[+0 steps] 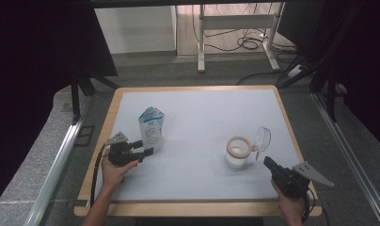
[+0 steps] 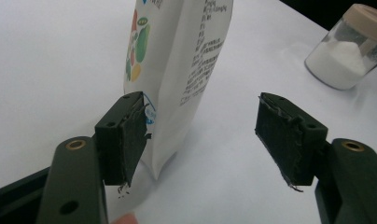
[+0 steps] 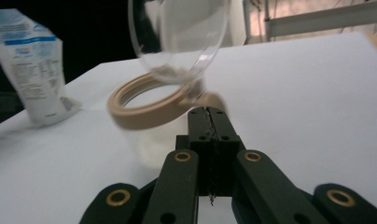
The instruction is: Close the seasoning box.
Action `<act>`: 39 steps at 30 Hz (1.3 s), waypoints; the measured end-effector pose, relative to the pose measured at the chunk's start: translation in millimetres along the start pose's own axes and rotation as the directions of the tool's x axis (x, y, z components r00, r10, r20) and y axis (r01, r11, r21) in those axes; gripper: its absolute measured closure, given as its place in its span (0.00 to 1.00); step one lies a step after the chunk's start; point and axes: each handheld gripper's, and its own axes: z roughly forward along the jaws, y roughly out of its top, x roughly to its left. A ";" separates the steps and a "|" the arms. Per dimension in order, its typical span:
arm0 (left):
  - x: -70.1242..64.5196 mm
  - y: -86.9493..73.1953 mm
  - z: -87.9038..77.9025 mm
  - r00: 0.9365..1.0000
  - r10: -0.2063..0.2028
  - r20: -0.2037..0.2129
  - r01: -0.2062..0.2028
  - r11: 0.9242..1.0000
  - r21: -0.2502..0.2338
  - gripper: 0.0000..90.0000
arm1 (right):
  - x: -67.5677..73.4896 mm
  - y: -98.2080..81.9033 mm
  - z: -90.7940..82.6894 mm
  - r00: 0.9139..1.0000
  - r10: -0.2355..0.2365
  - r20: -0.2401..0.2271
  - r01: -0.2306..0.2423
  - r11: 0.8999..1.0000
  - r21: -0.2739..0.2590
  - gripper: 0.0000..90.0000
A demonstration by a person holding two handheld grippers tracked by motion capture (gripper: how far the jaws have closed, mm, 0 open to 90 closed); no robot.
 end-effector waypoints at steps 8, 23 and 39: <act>-0.2 -4.7 6.7 1.000 -0.002 -0.010 0.002 1.000 0.024 0.37 | -14.0 25.1 6.4 0.999 0.029 0.025 -0.028 0.998 -0.060 1.00; -3.2 -11.9 5.5 1.000 0.007 -0.013 -0.006 0.999 0.036 0.37 | -2.3 39.6 22.7 1.000 -0.002 -0.003 0.001 0.997 -0.071 1.00; -1.5 -18.7 -4.9 0.999 -0.003 -0.034 0.004 0.999 0.036 0.37 | 24.4 45.5 46.5 0.995 -0.045 -0.085 0.042 0.998 -0.037 1.00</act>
